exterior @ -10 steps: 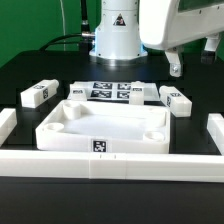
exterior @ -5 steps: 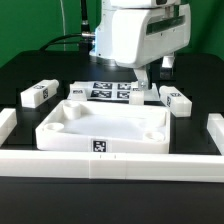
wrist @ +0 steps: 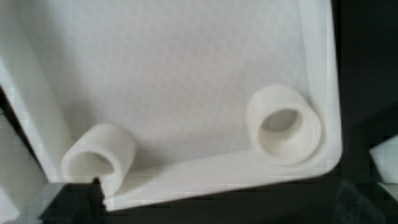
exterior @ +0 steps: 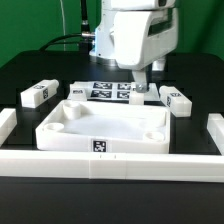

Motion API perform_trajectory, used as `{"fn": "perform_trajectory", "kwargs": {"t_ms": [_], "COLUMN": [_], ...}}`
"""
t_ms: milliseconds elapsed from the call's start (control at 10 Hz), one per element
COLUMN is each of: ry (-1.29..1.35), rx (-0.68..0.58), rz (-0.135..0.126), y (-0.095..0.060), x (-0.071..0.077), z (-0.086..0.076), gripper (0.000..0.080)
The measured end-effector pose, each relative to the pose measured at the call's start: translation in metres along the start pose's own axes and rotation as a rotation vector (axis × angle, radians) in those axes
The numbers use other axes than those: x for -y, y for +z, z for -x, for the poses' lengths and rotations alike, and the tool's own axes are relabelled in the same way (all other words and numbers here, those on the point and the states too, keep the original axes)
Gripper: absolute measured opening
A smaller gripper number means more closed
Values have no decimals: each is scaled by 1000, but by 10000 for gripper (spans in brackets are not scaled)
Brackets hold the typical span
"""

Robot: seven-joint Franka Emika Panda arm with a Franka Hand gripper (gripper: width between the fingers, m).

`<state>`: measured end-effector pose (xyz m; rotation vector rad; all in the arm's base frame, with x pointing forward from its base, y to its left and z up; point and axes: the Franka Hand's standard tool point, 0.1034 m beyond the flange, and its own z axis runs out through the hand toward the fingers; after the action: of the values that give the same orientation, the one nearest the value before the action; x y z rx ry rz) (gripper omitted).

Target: Assemble desk

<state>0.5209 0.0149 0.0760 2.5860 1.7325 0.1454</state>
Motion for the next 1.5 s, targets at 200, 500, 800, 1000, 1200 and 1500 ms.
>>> {"fn": "perform_trajectory", "kwargs": {"t_ms": [200, 500, 800, 1000, 1200, 1500], "ry": [-166, -162, -210, -233, -223, -216], "rx": [13, 14, 12, 13, 16, 20], "rz": [5, 3, -7, -22, -45, -67], "y": [9, 10, 29, 41, 52, 63], "x": [3, 4, 13, 18, 26, 32], "z": [10, 11, 22, 32, 37, 42], "gripper": [650, 650, 650, 650, 650, 650]}}
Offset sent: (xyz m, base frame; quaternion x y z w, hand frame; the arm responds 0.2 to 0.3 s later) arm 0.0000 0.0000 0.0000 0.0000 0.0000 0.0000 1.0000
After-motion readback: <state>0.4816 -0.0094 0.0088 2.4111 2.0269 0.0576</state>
